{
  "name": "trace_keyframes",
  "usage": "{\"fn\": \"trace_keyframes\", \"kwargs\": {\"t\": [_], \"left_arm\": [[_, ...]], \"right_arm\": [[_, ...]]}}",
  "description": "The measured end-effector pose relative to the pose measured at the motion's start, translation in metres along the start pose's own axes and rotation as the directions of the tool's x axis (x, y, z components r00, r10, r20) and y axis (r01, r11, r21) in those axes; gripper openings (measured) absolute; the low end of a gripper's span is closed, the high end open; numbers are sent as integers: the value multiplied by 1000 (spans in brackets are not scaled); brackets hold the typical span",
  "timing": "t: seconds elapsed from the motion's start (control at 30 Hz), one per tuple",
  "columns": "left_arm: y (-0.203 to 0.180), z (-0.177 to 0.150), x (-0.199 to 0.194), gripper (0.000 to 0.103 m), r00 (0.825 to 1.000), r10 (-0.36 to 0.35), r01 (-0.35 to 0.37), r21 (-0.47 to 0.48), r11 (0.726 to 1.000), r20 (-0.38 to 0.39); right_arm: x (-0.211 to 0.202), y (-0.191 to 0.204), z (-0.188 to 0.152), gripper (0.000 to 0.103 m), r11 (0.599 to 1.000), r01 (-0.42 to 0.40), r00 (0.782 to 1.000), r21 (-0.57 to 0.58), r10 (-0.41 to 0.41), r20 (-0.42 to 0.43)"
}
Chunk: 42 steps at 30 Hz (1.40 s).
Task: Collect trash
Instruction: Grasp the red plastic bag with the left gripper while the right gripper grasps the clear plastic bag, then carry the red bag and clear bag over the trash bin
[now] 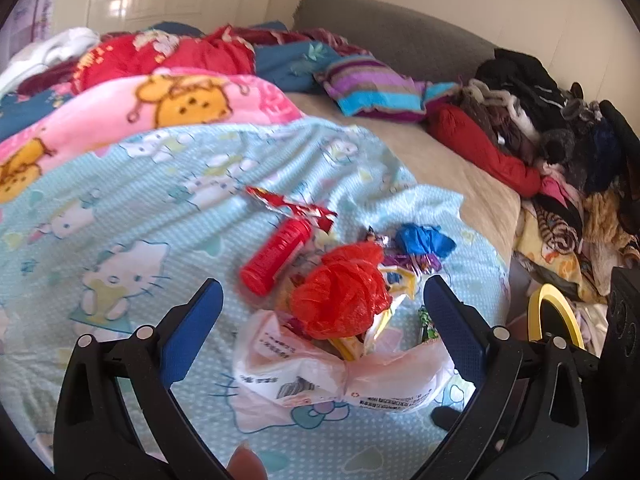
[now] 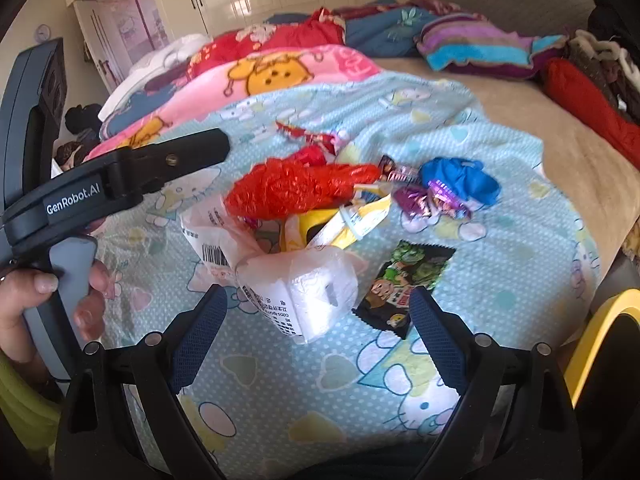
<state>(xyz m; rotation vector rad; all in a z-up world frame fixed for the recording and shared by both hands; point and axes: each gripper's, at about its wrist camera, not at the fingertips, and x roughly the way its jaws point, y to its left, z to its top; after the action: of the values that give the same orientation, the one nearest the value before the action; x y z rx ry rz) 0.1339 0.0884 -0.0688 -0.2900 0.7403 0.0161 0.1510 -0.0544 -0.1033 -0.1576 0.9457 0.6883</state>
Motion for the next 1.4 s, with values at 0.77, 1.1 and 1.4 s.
{"fn": "trace_keyframes", "kwargs": {"t": [0.77,1.1,1.4], "left_arm": [[-4,-5,20,7,994,-76,75,-20,997,-78],[2,21,-32,7,993,-93,96,-49,994,72],[-4,31,-59,7,986,-109,115,-39,993,128]], "right_arm": [[3,9,-4,40,998,-55,998,-20,55,-16],[-25,7,-15,39,996,-84,994,16,83,68],[-50,13,-23,39,996,-83,988,15,81,132]]}}
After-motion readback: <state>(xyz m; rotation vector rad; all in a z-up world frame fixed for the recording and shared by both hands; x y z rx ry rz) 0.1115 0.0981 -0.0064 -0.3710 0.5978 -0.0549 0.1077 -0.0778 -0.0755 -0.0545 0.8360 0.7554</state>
